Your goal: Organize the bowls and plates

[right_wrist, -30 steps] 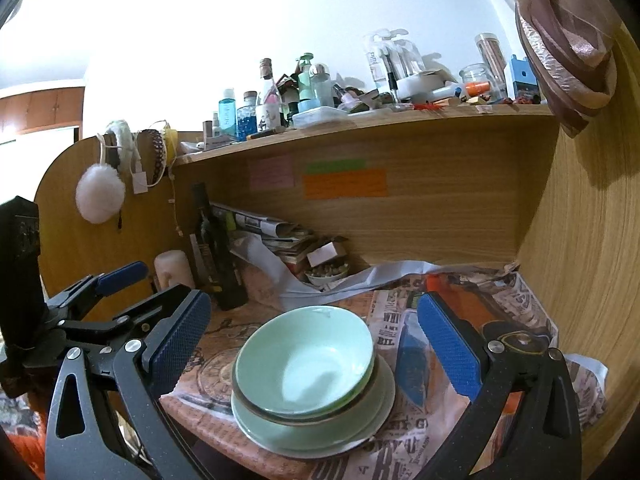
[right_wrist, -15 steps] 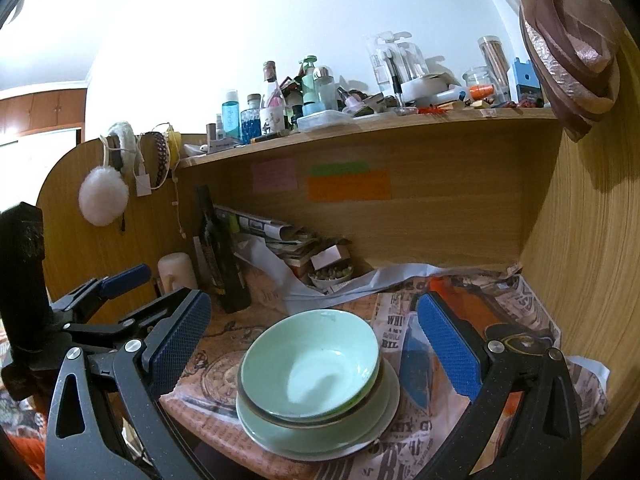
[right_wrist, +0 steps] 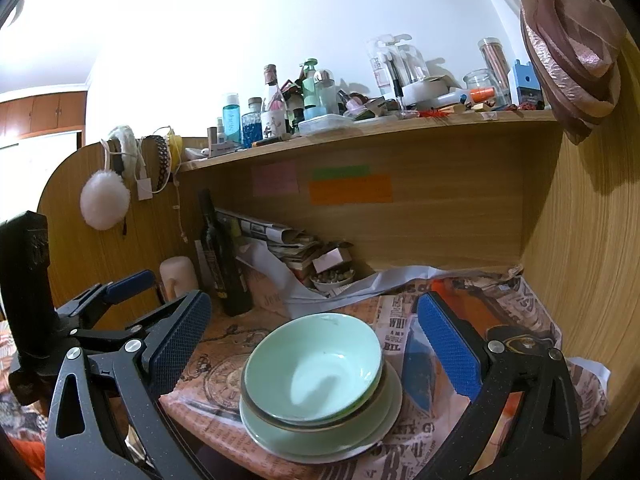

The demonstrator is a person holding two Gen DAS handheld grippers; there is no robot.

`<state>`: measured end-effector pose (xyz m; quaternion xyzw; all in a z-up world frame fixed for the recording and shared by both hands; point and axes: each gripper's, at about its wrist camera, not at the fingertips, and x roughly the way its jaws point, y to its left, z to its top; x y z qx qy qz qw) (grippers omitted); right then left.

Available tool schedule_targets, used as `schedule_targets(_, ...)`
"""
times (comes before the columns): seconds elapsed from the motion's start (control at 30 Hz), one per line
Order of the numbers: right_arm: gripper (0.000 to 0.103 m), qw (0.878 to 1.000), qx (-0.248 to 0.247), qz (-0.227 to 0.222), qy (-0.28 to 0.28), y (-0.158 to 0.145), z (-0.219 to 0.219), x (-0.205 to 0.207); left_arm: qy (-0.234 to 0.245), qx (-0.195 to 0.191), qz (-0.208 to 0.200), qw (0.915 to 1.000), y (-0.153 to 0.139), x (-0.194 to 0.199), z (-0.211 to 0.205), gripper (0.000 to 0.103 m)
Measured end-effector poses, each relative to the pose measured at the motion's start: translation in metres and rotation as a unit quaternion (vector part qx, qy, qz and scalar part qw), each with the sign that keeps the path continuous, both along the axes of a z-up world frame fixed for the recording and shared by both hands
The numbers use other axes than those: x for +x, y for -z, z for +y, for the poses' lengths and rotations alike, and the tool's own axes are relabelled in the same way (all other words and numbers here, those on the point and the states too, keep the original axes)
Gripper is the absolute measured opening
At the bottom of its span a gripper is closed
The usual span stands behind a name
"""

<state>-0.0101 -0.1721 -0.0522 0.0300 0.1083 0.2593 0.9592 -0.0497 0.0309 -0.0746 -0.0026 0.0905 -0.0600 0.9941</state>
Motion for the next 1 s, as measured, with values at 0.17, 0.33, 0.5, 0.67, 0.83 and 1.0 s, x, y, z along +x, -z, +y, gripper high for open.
schedule_targets(0.17,0.103,1.0,0.004,0.004,0.001,0.0,0.001,0.0,0.003,-0.002,0.004,1.0,0.001,0.002,0.001,0.103)
schedule_targets(0.33,0.103,1.0,0.008,0.007,0.003,0.001,0.001,0.0,0.007,-0.005,0.009,0.9999,0.002,0.005,0.001,0.103)
schedule_targets(0.5,0.103,1.0,0.009,0.008,0.003,0.001,-0.001,0.001,0.008,-0.008,0.009,0.9999,0.002,0.006,-0.001,0.103)
schedule_targets(0.67,0.103,1.0,0.008,0.007,0.005,0.002,0.0,0.001,0.009,-0.013,0.01,0.9998,0.002,0.007,-0.001,0.103)
schedule_targets(0.83,0.103,1.0,0.008,0.007,0.005,0.002,0.0,0.0,0.013,-0.013,0.013,0.9998,0.002,0.009,0.0,0.103)
schedule_targets(1.0,0.103,1.0,0.008,0.008,0.005,0.002,0.001,0.0,0.011,-0.013,0.018,0.9997,0.003,0.012,-0.002,0.103)
